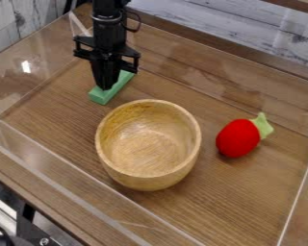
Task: Put the green object in the brown bowl
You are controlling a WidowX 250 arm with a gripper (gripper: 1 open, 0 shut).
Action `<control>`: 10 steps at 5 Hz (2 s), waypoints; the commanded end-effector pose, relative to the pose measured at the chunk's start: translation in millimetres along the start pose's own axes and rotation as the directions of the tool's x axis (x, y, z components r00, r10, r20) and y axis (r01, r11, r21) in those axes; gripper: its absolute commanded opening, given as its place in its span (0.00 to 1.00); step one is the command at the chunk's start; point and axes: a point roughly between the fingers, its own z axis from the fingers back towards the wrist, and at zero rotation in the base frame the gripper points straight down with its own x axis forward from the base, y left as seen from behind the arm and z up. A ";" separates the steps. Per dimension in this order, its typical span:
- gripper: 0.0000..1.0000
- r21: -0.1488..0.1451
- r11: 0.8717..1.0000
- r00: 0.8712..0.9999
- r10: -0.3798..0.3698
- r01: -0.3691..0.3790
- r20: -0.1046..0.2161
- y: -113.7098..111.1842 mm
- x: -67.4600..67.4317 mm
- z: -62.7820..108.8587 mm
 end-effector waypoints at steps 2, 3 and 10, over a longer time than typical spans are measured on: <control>1.00 -0.010 0.997 0.996 -0.081 0.081 0.034 4.8 2.5 21.1; 1.00 -0.010 0.997 0.996 -0.079 0.080 0.029 5.1 1.0 34.7; 0.00 0.000 0.986 0.986 -0.164 0.164 -0.039 22.4 18.7 -1.3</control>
